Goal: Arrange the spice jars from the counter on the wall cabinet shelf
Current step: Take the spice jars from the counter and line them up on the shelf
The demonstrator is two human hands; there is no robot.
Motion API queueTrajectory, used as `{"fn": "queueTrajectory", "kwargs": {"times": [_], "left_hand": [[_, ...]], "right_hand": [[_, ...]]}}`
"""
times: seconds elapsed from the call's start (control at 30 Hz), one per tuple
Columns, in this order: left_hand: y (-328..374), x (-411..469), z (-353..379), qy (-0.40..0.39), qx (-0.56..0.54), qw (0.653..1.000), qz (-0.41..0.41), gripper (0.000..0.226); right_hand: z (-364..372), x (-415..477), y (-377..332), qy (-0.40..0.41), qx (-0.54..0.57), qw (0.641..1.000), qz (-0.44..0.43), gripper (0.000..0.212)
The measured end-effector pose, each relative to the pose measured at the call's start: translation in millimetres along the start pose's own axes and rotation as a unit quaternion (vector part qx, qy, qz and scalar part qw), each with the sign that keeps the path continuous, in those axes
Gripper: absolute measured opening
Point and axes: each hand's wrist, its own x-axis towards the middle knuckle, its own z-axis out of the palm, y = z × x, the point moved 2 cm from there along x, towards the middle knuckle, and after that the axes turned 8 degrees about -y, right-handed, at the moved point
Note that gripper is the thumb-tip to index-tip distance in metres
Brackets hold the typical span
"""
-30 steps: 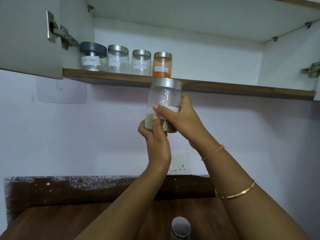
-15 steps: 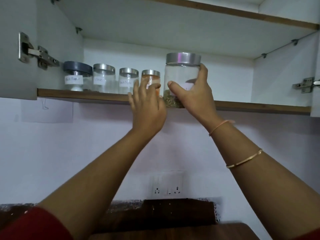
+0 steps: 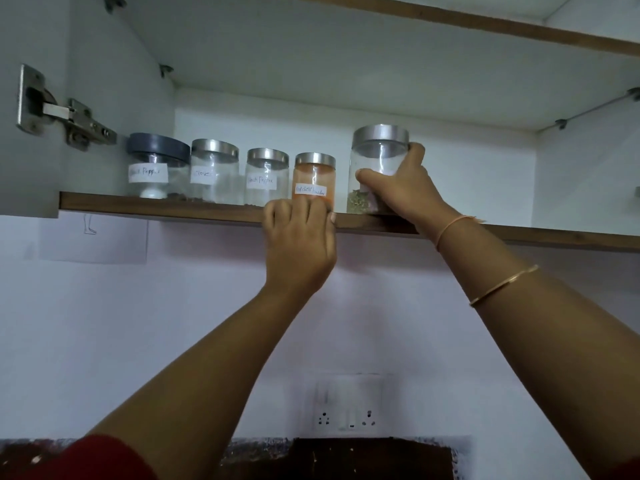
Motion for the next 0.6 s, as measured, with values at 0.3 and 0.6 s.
{"fn": "queueTrajectory", "kwargs": {"times": [0.3, 0.6], "left_hand": [[-5.7, -2.2, 23.3, 0.099, 0.010, 0.995, 0.019, 0.028], [-9.9, -1.6, 33.9, 0.144, 0.018, 0.989, 0.038, 0.036]], "right_hand": [[8.1, 51.4, 15.6, -0.090, -0.021, 0.988, 0.122, 0.087], [24.1, 80.4, 20.4, -0.108, -0.094, 0.974, 0.173, 0.081]]}}
